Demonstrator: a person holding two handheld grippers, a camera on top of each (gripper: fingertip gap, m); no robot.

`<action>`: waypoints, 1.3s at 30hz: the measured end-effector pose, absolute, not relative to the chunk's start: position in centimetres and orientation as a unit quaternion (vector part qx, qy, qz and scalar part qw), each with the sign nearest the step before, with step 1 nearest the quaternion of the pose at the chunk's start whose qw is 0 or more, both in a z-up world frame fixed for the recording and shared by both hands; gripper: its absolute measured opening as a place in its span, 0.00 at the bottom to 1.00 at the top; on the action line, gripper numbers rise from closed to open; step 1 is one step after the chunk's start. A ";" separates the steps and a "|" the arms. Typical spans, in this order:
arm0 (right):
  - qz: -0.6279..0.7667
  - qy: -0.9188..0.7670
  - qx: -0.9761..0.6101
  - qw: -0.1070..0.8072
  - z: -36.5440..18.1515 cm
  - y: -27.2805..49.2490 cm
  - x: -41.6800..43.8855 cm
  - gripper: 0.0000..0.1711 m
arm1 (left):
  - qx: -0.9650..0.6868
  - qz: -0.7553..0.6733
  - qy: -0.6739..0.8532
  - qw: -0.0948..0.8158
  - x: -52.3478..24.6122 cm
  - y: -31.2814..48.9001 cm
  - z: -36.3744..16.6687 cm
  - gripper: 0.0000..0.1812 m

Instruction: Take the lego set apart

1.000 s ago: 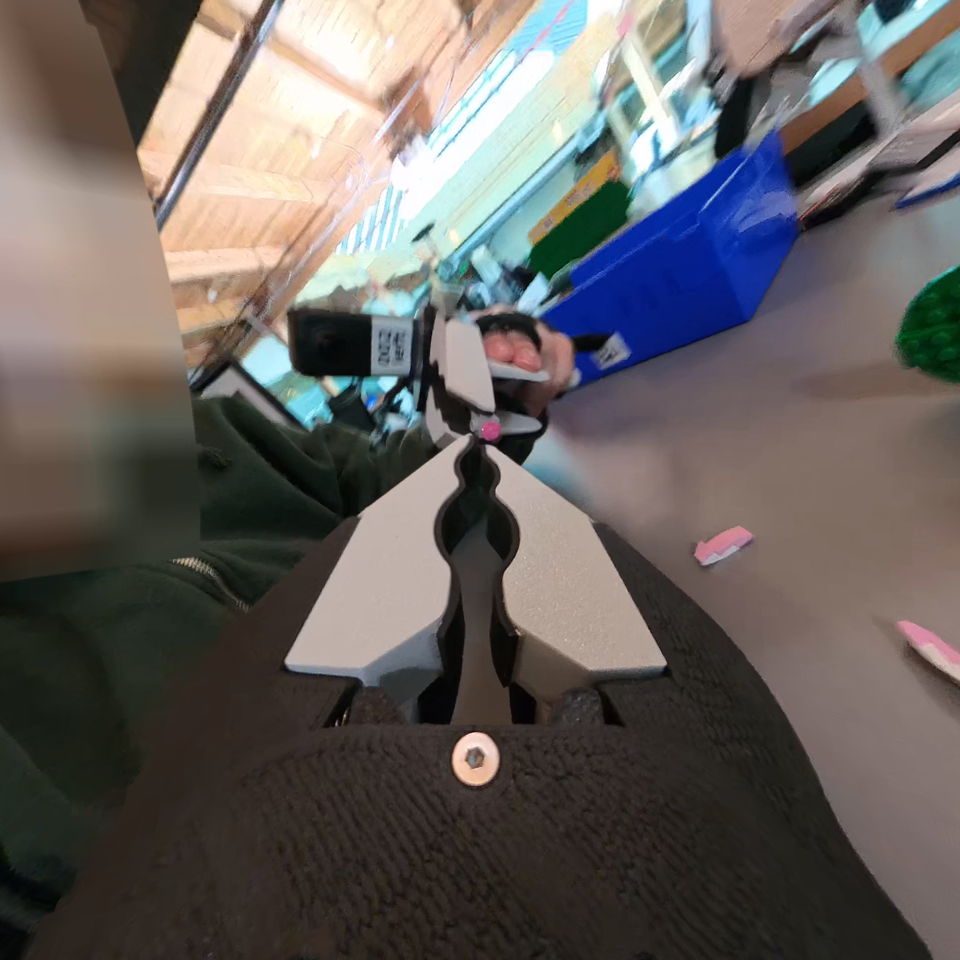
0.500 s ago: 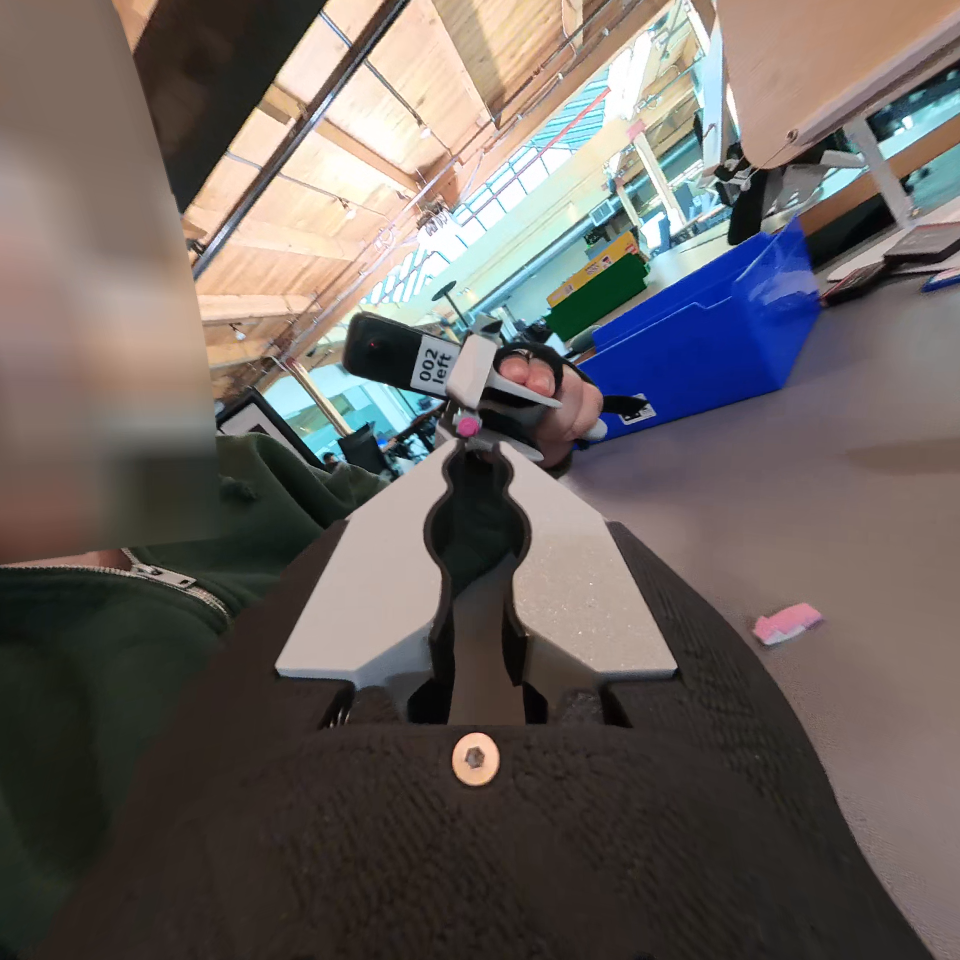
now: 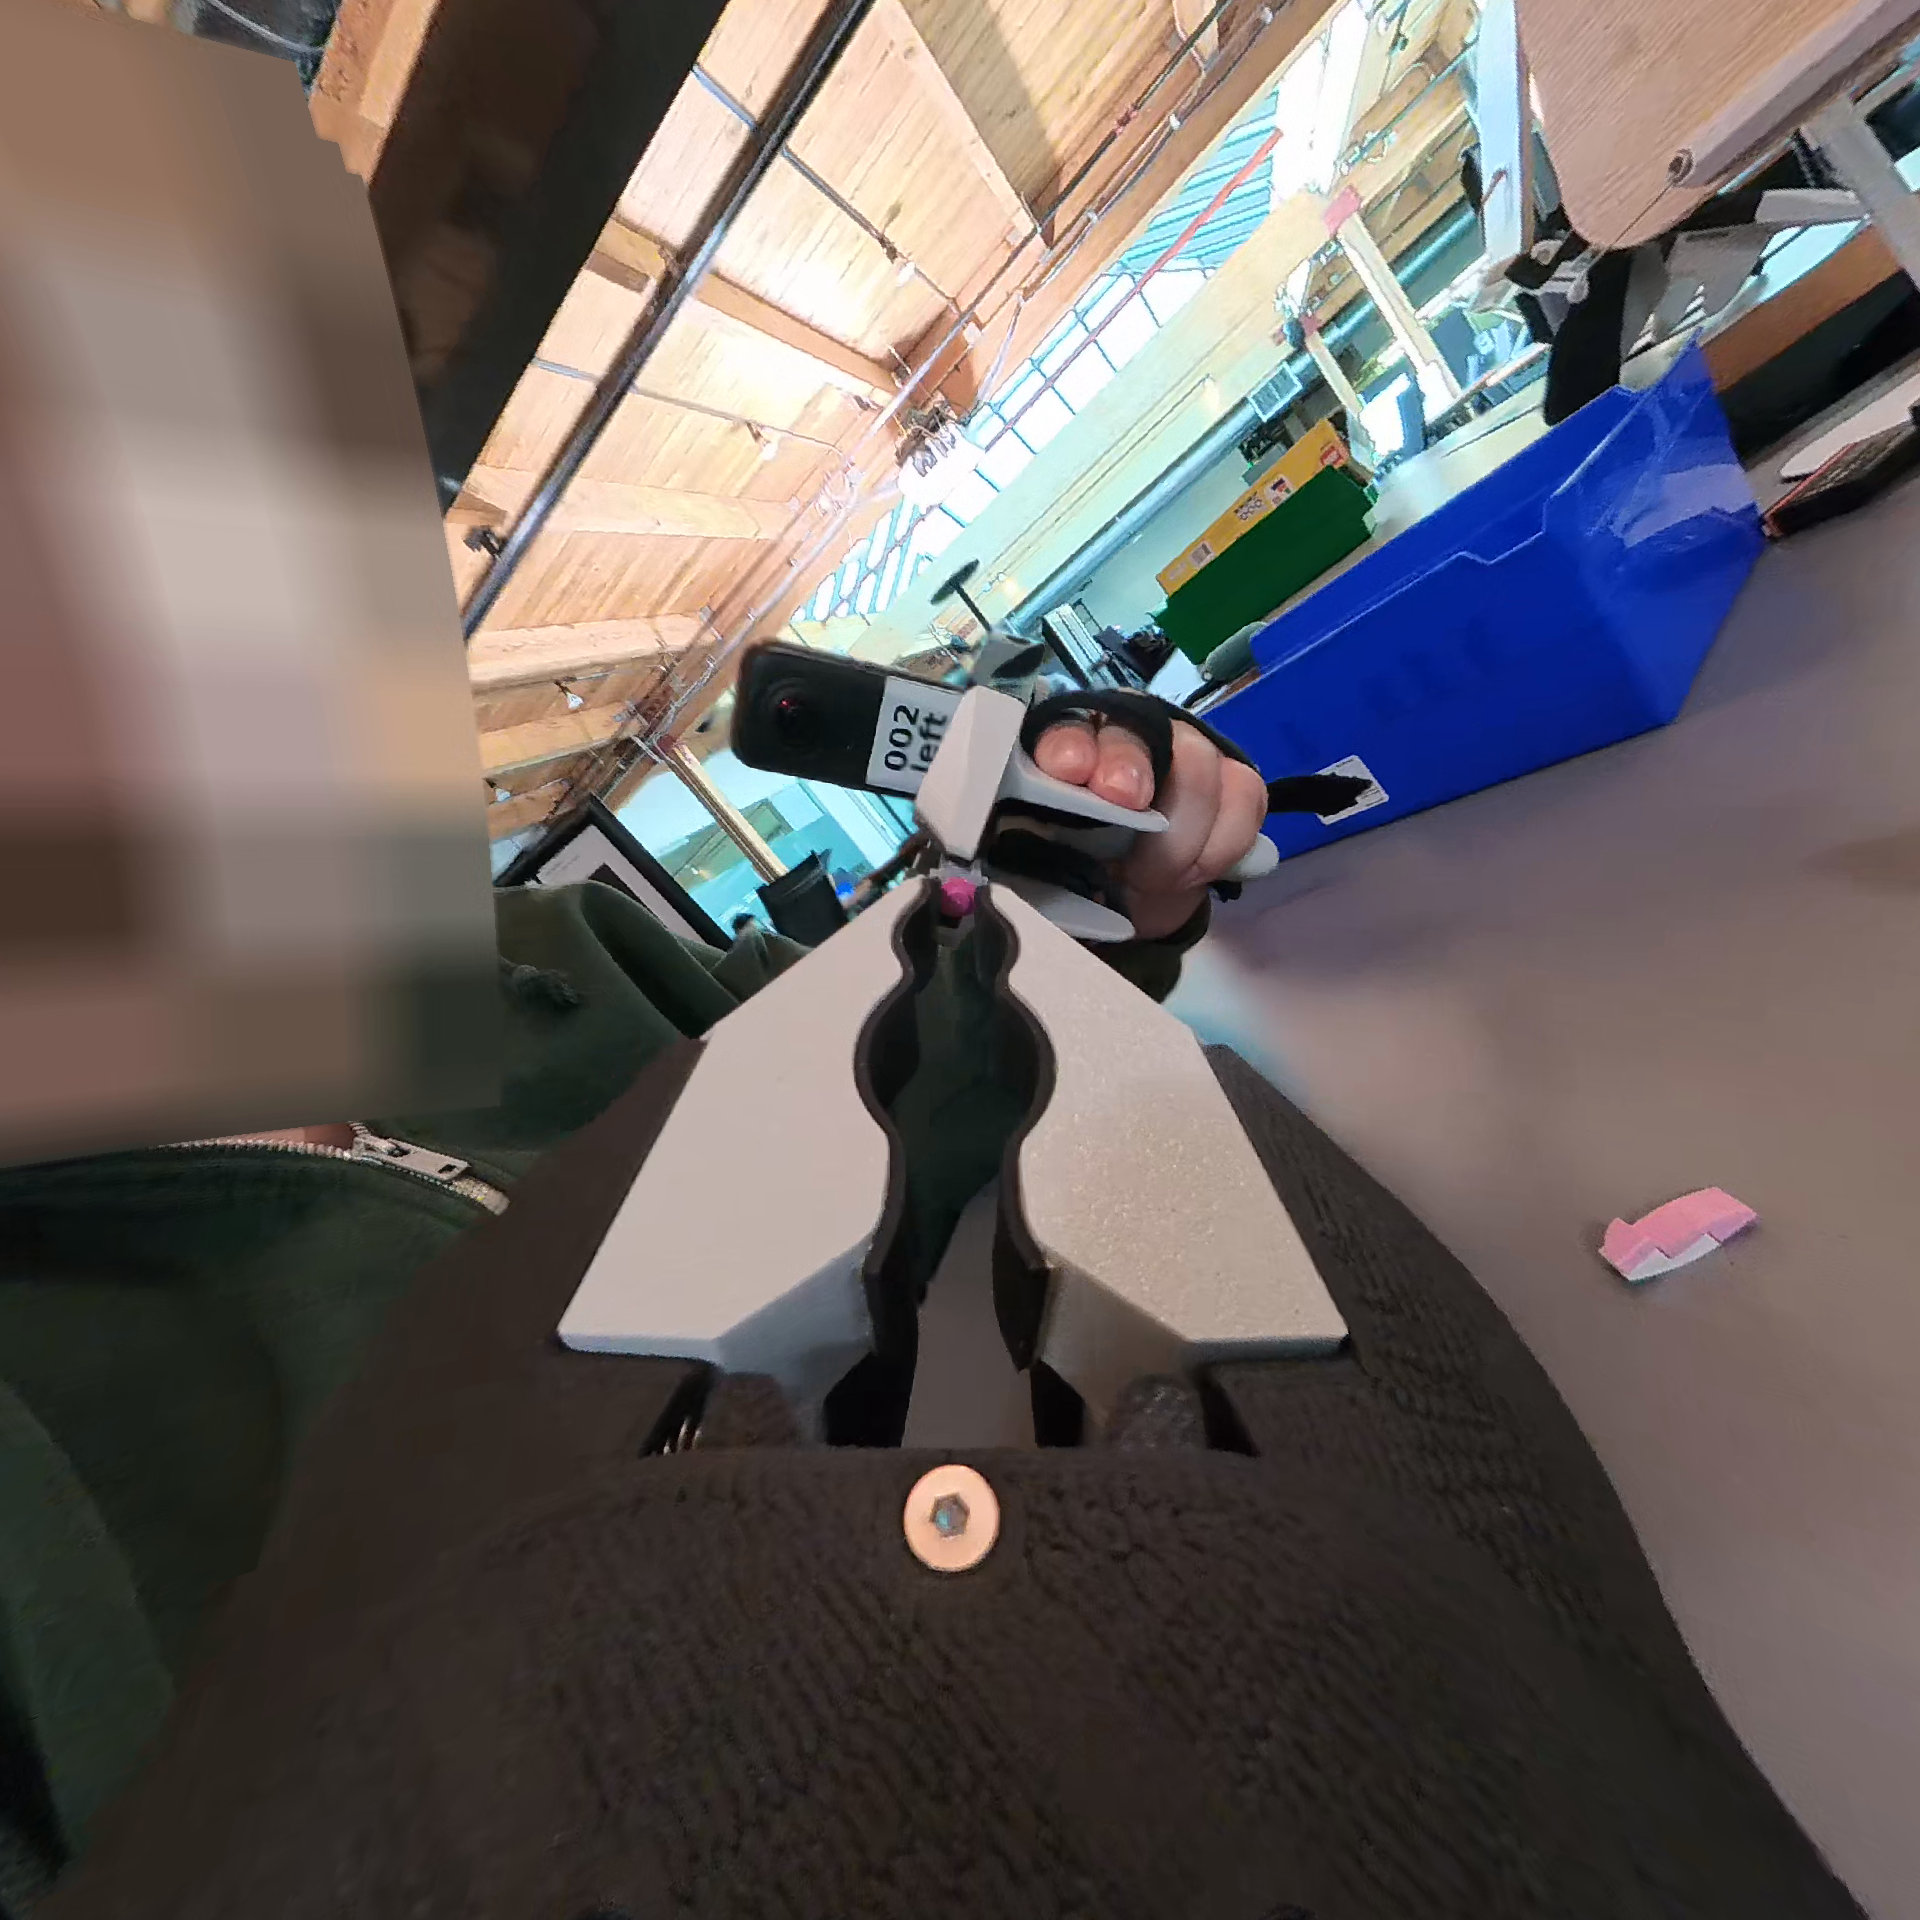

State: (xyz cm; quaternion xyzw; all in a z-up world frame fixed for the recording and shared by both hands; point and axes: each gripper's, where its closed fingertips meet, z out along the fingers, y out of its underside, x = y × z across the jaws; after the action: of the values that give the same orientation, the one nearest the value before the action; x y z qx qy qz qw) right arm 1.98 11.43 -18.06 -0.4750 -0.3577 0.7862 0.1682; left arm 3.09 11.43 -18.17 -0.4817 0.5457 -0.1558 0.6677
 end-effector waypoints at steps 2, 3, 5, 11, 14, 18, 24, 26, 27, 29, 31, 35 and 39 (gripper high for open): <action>0.770 -0.378 -0.478 0.187 -18.1 11.3 2.0 0.02 | -0.488 -0.151 0.550 0.661 3.1 11.4 -18.2 0.05; 0.763 -0.388 -0.479 0.195 -18.2 11.3 2.0 0.02 | -0.487 -0.148 0.555 0.658 3.1 11.2 -18.2 0.05; 0.748 -0.407 -0.479 0.212 -18.2 11.1 2.1 0.01 | -0.489 -0.146 0.560 0.653 3.1 11.1 -18.2 0.05; 0.751 -0.335 -0.479 0.307 -15.4 16.7 6.3 0.01 | -0.489 -0.126 0.471 0.723 -3.3 11.6 -13.1 0.05; 0.719 -0.354 -0.479 0.357 -15.0 17.1 6.9 0.02 | -0.504 -0.083 0.441 0.738 -6.0 12.2 -12.3 0.05; 0.635 -0.441 -0.508 0.381 -17.1 15.0 2.3 0.02 | -0.587 0.048 0.333 0.737 -12.3 14.2 -10.8 0.05; 0.524 -0.553 -0.468 0.448 -14.4 12.5 -12.8 0.02 | -0.766 0.186 0.107 0.606 -27.6 12.2 -13.2 0.06; 0.494 -0.568 -0.460 0.471 -13.7 12.9 -19.0 0.03 | -0.800 0.224 0.076 0.551 -31.0 11.2 -15.0 0.05; 0.493 -0.568 -0.462 0.470 -13.6 13.0 -21.8 0.03 | -0.812 0.239 0.067 0.529 -32.4 10.8 -15.7 0.05; 0.515 -0.547 -0.500 0.432 -14.3 13.4 -26.8 0.03 | -0.830 0.254 0.038 0.495 -34.7 10.1 -17.1 0.05; 0.549 -0.502 -0.559 0.367 -15.4 14.0 -30.3 0.09 | -0.839 0.267 -0.003 0.473 -36.8 9.3 -17.9 0.06; 0.540 -0.499 -0.598 0.320 -17.4 14.2 -32.3 0.29 | -0.856 0.221 -0.016 0.467 -37.0 9.1 -19.2 0.31; 0.520 -0.503 -0.591 0.357 -17.2 15.0 -31.2 0.29 | -0.860 0.200 -0.021 0.469 -36.5 9.4 -19.5 0.46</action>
State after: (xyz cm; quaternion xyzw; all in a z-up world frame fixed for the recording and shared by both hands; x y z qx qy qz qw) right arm -31.18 15.01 -17.24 -0.5909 -0.5030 0.5202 0.3566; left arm -36.47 9.36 -19.54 -0.8600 -0.0207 0.1997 0.4691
